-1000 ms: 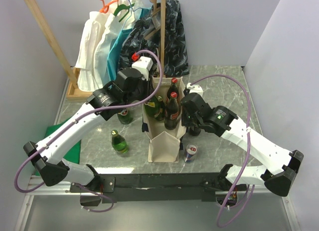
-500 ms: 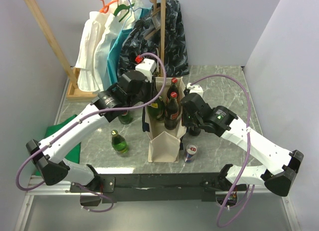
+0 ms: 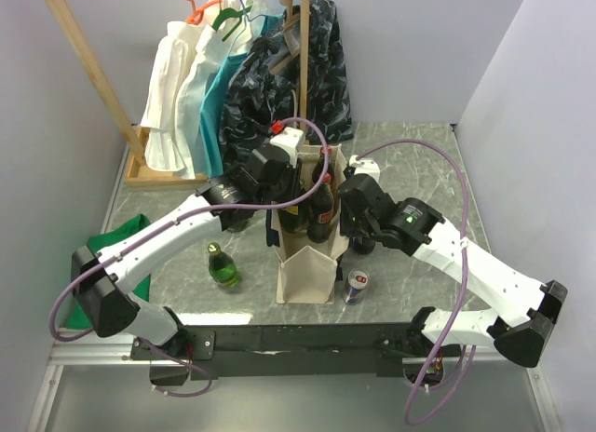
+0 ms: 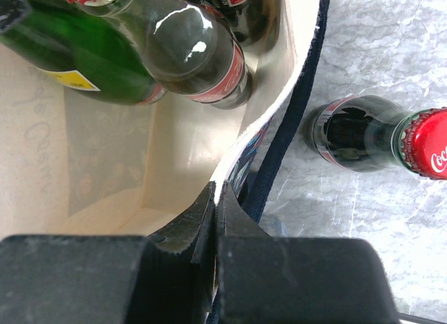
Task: Place the beverage into the canvas bag
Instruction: Place the drink in the canvas bag.
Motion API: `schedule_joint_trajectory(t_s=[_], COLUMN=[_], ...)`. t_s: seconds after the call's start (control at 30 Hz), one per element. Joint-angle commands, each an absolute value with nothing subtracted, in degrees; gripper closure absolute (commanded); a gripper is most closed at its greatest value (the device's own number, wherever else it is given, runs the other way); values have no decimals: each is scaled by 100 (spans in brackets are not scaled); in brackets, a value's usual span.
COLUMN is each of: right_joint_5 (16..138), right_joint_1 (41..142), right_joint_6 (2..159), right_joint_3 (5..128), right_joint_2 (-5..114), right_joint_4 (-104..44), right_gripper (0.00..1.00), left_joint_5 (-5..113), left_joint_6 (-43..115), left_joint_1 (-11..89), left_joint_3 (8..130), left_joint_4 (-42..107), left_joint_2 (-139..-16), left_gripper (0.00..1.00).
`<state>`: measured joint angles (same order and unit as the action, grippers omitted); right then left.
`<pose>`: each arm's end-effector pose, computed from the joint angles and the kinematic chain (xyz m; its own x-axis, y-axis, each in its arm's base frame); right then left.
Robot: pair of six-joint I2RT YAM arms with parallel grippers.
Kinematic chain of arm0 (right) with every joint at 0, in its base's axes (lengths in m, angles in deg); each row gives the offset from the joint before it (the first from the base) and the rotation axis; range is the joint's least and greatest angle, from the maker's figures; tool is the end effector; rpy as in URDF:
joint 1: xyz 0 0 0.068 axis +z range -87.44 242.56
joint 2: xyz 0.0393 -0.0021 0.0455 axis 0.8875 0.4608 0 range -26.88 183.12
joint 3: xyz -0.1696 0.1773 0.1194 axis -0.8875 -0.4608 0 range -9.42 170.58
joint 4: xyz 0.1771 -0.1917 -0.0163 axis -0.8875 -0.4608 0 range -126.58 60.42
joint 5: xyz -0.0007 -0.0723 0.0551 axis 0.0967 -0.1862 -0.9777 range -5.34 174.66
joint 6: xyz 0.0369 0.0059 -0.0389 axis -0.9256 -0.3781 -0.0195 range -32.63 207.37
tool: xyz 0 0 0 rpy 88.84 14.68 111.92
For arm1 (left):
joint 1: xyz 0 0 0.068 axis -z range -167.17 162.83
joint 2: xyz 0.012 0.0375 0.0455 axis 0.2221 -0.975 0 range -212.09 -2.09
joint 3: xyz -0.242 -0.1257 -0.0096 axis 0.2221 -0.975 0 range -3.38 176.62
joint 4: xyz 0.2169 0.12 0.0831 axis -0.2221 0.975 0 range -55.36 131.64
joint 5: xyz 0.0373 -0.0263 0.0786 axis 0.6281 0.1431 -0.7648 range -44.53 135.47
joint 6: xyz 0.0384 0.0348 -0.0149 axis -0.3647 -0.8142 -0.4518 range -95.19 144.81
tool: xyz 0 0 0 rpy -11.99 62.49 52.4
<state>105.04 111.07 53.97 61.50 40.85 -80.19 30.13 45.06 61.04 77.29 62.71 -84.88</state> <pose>0.1642 0.1669 0.3523 -0.7079 -0.0214 -0.7060 -0.1873 0.9694 0.1585 0.2253 -0.2379 0.3719 -0.5106 0.0702 -0.8569 0.4156 0.8926 -0.1745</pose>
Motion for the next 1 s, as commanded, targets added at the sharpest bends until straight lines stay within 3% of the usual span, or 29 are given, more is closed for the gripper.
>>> schedule_joint_trajectory(t_s=[0.0,0.97], right_joint_5=[10716,10698], right_joint_1=[11134,11125], right_joint_6=[5415,5398], right_joint_3=[6151,6116], right_joint_2=[4018,3965], right_joint_4=[-8055,-8011], right_gripper=[100,100], left_joint_5=[2833,2929], left_joint_6=[4511,4599], left_joint_1=[6135,6135], left_joint_3=[7907,7423], left_joint_4=[5187,4677], left_joint_2=[-8322,-8568], left_gripper=[99,99])
